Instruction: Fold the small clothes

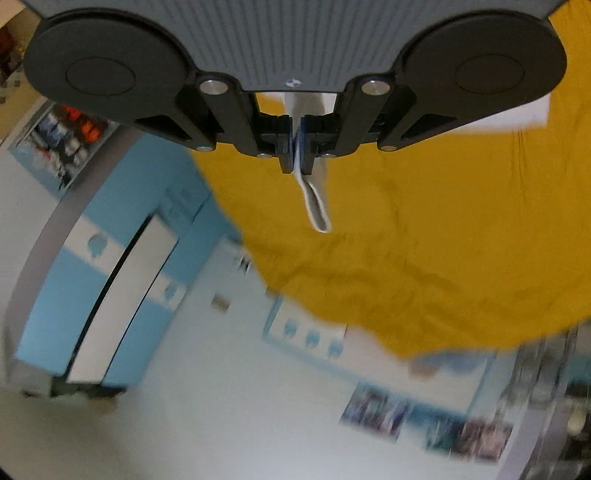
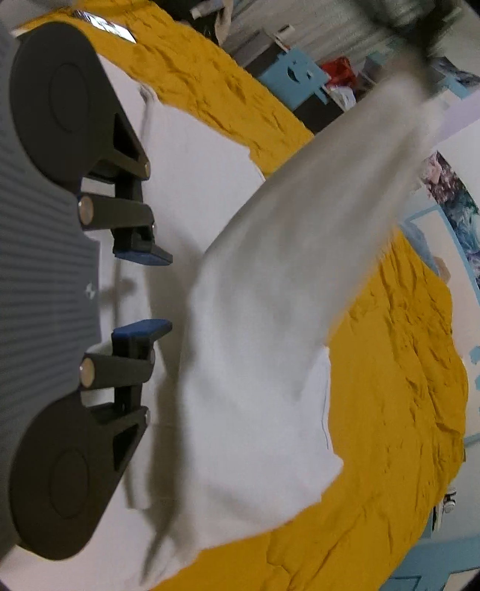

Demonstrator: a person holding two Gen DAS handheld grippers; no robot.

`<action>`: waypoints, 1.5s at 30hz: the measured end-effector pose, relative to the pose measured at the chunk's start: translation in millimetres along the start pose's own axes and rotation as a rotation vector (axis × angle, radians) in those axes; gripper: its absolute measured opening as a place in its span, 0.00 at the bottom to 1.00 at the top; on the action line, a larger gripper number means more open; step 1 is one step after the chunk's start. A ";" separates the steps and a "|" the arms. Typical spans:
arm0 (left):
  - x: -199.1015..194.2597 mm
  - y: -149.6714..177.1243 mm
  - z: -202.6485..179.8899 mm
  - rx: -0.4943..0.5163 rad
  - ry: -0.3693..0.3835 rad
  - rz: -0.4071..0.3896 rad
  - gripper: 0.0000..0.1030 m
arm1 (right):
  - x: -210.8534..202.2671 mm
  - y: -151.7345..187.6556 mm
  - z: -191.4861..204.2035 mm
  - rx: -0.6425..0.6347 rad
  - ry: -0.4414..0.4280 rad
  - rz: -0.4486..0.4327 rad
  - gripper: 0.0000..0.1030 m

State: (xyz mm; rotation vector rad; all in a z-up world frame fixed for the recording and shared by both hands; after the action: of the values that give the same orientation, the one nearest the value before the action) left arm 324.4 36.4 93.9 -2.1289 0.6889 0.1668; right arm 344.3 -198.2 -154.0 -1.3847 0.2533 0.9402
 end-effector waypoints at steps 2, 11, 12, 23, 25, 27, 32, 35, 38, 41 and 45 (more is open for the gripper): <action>-13.7 -10.8 2.2 0.014 -0.014 -0.038 0.02 | -0.4 -1.1 -16.1 0.022 0.054 -0.011 0.28; 6.5 19.6 138.9 -0.119 -0.366 0.129 0.02 | -43.1 30.0 -101.4 0.190 0.279 0.022 0.19; 13.6 31.4 156.1 -0.128 -0.398 0.165 0.02 | -44.8 33.4 -102.4 0.188 0.283 0.030 0.19; 28.9 101.6 237.3 -0.114 -0.548 0.294 0.06 | -51.5 50.5 -107.0 0.171 0.303 0.072 0.12; 31.9 102.5 230.7 -0.056 -0.565 0.297 0.09 | -53.7 53.3 -108.2 0.178 0.304 0.077 0.11; 32.9 101.5 229.0 -0.030 -0.578 0.299 0.13 | -55.6 54.1 -106.9 0.177 0.308 0.085 0.11; 29.4 96.8 215.8 0.034 -0.641 0.303 0.17 | -67.0 48.9 -95.2 0.120 0.320 0.131 0.23; 23.0 95.9 201.4 0.107 -0.668 0.275 0.25 | -79.5 40.4 -83.8 0.062 0.317 0.118 0.26; 17.2 94.9 187.0 0.150 -0.641 0.253 0.25 | -87.3 27.0 -74.1 0.010 0.309 0.074 0.26; 15.3 92.6 173.3 0.159 -0.604 0.224 0.25 | -79.5 9.6 -67.7 -0.043 0.285 0.057 0.24; 26.1 97.5 164.9 0.163 -0.545 0.243 0.25 | -57.5 -10.1 -58.2 -0.120 0.274 0.050 0.22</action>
State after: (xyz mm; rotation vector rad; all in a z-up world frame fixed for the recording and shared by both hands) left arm 315.2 108.2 -85.3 -1.7255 0.6032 0.7646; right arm 336.1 -273.7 -121.9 -1.6258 0.4453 0.8155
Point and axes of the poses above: each gripper's, at about its wrist camera, not at the fingertips, and x roughly the way its jaws point, z to its left, y to its underside, the point moved 2 cm from there along x, roughly the way its jaws point, and after that the axes turned 14 degrees about -x, right-handed, at the moved point
